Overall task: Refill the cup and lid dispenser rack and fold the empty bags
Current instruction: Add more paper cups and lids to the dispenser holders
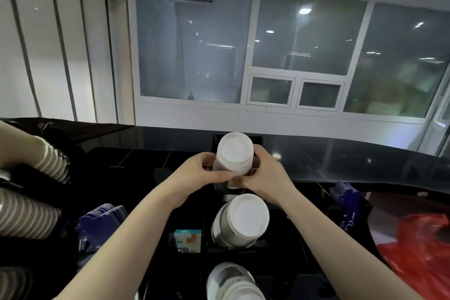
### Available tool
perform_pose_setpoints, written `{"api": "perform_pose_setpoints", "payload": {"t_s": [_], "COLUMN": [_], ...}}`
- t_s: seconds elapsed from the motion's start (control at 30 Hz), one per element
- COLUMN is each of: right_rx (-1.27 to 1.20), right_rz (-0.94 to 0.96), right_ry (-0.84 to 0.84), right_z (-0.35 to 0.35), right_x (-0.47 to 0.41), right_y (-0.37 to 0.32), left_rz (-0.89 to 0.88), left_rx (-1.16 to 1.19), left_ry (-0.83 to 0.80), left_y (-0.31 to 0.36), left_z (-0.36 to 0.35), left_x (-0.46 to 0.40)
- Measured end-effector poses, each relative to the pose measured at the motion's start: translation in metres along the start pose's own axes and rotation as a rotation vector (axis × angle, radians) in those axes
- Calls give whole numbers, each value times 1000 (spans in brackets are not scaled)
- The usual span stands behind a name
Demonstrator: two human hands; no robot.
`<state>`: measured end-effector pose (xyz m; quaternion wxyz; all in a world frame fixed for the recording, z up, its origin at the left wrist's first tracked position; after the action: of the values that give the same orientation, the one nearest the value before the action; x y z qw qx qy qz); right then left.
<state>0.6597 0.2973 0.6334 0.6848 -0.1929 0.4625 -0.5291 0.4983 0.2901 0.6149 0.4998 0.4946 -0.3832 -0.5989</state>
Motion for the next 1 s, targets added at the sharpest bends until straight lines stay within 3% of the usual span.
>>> {"api": "perform_pose_setpoints", "payload": {"t_s": [0.37, 0.63, 1.0], "right_rx": [-179, -129, -97], "right_rz": [13, -26, -142], "right_ry": [60, 2, -65], "right_z": [3, 5, 4], "right_x": [9, 9, 7], "right_y": [-1, -2, 0], "left_rz": [3, -22, 85], "left_rx": [122, 115, 259], "left_ry": [74, 69, -1], "left_y": [-2, 4, 8], "left_z": [6, 13, 0], "left_x": [7, 6, -1]}}
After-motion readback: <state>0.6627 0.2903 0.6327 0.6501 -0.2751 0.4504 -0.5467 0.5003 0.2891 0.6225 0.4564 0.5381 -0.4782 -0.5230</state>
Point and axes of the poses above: each hand's wrist, its own x-axis away from the middle knuckle, its own z-axis out of the back of the hand, y = z × x, the point moved 9 cm from there along -x, towards the middle knuckle, and after that the axes turned 10 degrees about y, right-handed, at the moved point
